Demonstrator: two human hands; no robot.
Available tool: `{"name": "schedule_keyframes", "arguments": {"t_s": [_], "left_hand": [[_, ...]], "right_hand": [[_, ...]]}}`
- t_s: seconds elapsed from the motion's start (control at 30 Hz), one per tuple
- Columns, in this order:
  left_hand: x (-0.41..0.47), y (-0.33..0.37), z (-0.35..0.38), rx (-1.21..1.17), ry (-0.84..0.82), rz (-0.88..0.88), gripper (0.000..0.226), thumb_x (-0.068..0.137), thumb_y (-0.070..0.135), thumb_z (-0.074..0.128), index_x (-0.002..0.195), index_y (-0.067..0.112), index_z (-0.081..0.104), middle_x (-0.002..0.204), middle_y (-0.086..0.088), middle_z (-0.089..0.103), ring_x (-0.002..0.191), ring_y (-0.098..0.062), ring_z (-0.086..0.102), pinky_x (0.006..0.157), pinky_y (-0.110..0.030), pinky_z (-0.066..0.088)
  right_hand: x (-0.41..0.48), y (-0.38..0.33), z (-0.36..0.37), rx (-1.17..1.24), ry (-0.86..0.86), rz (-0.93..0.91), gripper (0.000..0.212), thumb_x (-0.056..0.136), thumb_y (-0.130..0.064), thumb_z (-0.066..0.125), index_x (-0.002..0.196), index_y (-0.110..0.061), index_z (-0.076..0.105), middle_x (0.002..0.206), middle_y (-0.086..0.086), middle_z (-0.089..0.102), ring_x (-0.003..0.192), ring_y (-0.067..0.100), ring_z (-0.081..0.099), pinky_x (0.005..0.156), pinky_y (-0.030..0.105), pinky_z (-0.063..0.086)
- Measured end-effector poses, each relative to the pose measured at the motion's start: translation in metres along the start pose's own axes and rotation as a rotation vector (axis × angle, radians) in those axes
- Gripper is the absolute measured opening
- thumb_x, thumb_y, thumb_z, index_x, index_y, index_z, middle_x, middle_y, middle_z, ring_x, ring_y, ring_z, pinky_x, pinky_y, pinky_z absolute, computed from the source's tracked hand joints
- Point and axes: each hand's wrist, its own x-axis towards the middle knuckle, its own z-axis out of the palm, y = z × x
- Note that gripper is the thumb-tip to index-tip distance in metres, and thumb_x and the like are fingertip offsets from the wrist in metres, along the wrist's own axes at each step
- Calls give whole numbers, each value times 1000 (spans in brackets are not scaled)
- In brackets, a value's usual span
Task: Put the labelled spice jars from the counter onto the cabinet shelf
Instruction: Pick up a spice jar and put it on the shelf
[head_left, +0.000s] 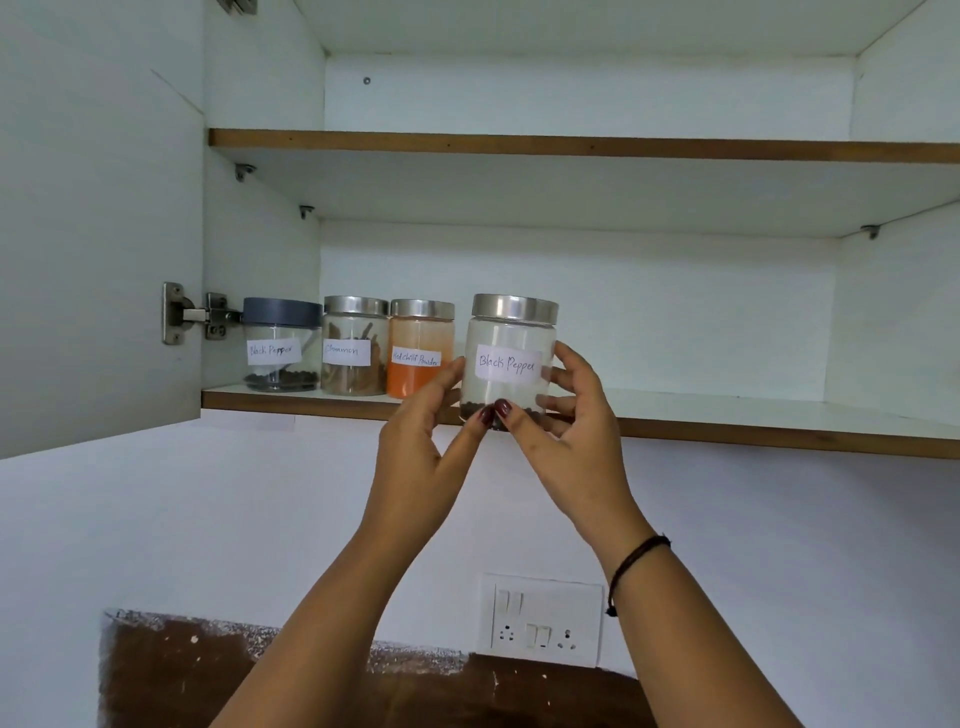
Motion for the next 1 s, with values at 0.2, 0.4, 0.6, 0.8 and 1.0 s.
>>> {"name": "schedule_keyframes", "arguments": {"t_s": [0.2, 0.4, 0.6, 0.8, 1.0], "left_hand": [[23, -27, 6, 161, -8, 0, 60, 90, 50, 52, 148, 38, 37, 141, 11, 54, 121, -2, 50, 93, -25, 50], [34, -50, 10, 304, 30, 52, 56, 94, 44, 56, 147, 30, 44, 126, 10, 64, 109, -9, 58, 85, -28, 54], [38, -55, 14, 391, 101, 83, 53, 93, 39, 62, 143, 25, 50, 110, 7, 70, 90, -5, 60, 85, -32, 53], [44, -59, 16, 438, 108, 116, 41, 94, 38, 62, 132, 24, 60, 104, 8, 71, 92, -11, 63, 85, -46, 54], [44, -65, 21, 475, 134, 89, 43, 94, 42, 60, 131, 21, 61, 119, 3, 64, 104, -16, 62, 90, -49, 53]], "right_hand": [[32, 14, 12, -175, -34, -49, 74, 85, -22, 75, 146, -27, 33, 132, -8, 41, 108, 6, 53, 75, 5, 49], [47, 26, 18, -370, -83, -117, 76, 87, -30, 71, 148, -26, 27, 135, -6, 41, 109, 9, 52, 82, 20, 54], [48, 33, 23, -449, -80, -82, 78, 90, -36, 67, 150, -23, 18, 143, 1, 46, 118, 17, 57, 85, 26, 54], [49, 37, 27, -641, -6, -130, 58, 91, -43, 62, 134, -15, 35, 123, 5, 62, 101, 21, 65, 72, 28, 55], [49, 39, 32, -735, 21, -159, 60, 92, -43, 60, 138, -15, 34, 117, 6, 64, 98, 24, 65, 74, 32, 54]]}}
